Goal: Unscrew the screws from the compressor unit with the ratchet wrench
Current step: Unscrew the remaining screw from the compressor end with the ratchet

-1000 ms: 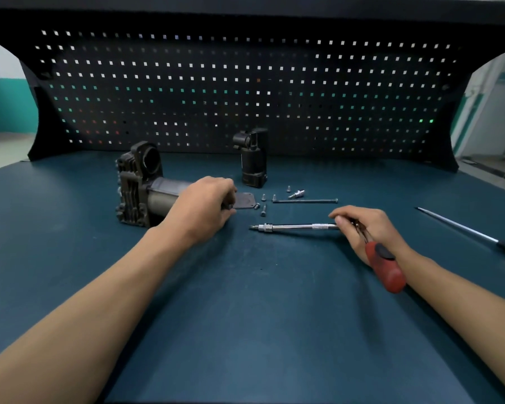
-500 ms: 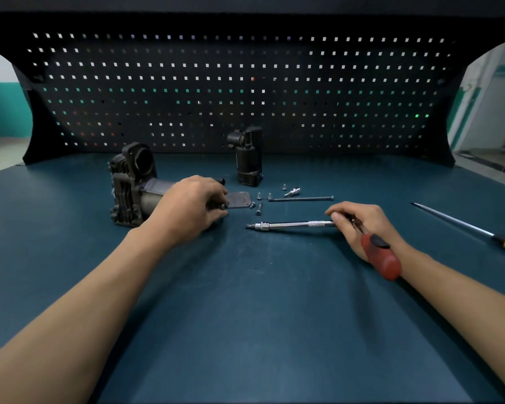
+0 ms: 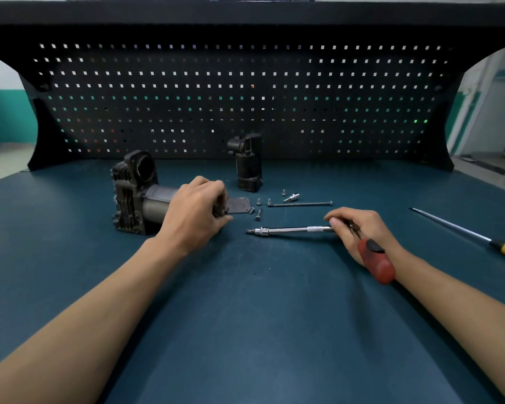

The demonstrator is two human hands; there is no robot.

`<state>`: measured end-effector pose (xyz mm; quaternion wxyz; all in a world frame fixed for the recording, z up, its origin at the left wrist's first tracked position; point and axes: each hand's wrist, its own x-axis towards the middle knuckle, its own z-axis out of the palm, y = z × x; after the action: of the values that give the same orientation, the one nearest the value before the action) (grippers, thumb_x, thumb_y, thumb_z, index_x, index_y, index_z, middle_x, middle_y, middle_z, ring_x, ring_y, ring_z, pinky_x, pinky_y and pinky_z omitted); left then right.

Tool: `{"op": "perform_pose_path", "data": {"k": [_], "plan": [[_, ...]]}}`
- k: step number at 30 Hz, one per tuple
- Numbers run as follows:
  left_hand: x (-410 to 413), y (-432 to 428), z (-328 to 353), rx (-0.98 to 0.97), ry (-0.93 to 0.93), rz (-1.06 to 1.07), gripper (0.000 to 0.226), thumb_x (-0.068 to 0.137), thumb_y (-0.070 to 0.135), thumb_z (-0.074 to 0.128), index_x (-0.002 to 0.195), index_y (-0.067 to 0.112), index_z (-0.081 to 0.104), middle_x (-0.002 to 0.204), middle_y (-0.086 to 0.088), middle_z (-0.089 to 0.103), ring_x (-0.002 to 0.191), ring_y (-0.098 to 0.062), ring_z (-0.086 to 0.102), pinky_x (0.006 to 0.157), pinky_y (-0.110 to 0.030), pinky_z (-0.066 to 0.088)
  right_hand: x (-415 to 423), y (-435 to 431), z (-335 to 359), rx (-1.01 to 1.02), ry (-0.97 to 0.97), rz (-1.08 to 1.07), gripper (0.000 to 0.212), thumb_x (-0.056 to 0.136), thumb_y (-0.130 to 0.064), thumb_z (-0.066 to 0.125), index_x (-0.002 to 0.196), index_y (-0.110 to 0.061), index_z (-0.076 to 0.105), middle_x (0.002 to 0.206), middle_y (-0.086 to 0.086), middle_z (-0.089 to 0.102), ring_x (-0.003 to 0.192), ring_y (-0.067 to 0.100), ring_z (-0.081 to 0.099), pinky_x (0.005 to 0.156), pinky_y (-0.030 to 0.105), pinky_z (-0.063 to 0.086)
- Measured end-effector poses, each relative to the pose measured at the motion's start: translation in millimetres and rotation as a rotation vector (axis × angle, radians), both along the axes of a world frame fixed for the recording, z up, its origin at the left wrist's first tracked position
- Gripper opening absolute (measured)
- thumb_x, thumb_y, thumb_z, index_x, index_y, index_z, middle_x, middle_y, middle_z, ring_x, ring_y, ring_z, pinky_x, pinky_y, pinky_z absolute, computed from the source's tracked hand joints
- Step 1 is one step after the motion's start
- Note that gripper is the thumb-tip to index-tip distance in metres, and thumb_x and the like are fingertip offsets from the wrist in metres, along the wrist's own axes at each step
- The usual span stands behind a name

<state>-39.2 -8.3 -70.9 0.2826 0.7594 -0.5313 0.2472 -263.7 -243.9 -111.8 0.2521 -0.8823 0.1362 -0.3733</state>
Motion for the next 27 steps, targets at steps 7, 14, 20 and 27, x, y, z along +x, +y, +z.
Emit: {"op": "perform_pose_path", "data": {"k": [7, 14, 20, 27], "plan": [[16, 13, 11, 0.188, -0.007, -0.070, 0.023, 0.082, 0.026, 0.080, 0.103, 0.016, 0.077, 0.118, 0.005, 0.069, 0.114, -0.020, 0.056, 0.097, -0.035, 0.046, 0, 3, 4, 0.004, 0.000, 0.003, 0.013, 0.096, -0.001, 0.061, 0.096, -0.004, 0.073, 0.078, 0.019, 0.068, 0.068, 0.023, 0.057, 0.063, 0.025, 0.044], [10, 9, 10, 0.107, -0.064, -0.092, 0.016, 0.072, 0.015, 0.087, 0.084, 0.013, 0.077, 0.091, 0.002, 0.072, 0.096, -0.021, 0.061, 0.081, -0.035, 0.052, -4, -19, -1, 0.048, 0.030, -0.025, 0.013, 0.095, -0.007, 0.063, 0.094, -0.015, 0.074, 0.088, 0.005, 0.074, 0.080, 0.015, 0.065, 0.070, 0.012, 0.045], [7, 1, 7, 0.114, 0.020, -0.017, 0.046, 0.064, 0.031, 0.091, 0.091, 0.026, 0.055, 0.100, 0.004, 0.062, 0.098, -0.020, 0.054, 0.080, -0.039, 0.049, -10, -40, -7, 0.067, 0.037, -0.002, 0.024, 0.097, -0.018, 0.062, 0.089, -0.040, 0.068, 0.087, -0.027, 0.069, 0.080, -0.005, 0.065, 0.069, 0.003, 0.044], [9, 12, 12, 0.218, 0.058, -0.125, 0.031, 0.064, 0.033, 0.092, 0.080, 0.027, 0.066, 0.119, 0.004, 0.066, 0.110, -0.016, 0.055, 0.094, -0.031, 0.045, -6, -46, -11, 0.088, 0.023, 0.027, 0.021, 0.097, -0.020, 0.062, 0.088, -0.038, 0.069, 0.083, -0.022, 0.069, 0.076, -0.002, 0.065, 0.068, 0.006, 0.045]]}}
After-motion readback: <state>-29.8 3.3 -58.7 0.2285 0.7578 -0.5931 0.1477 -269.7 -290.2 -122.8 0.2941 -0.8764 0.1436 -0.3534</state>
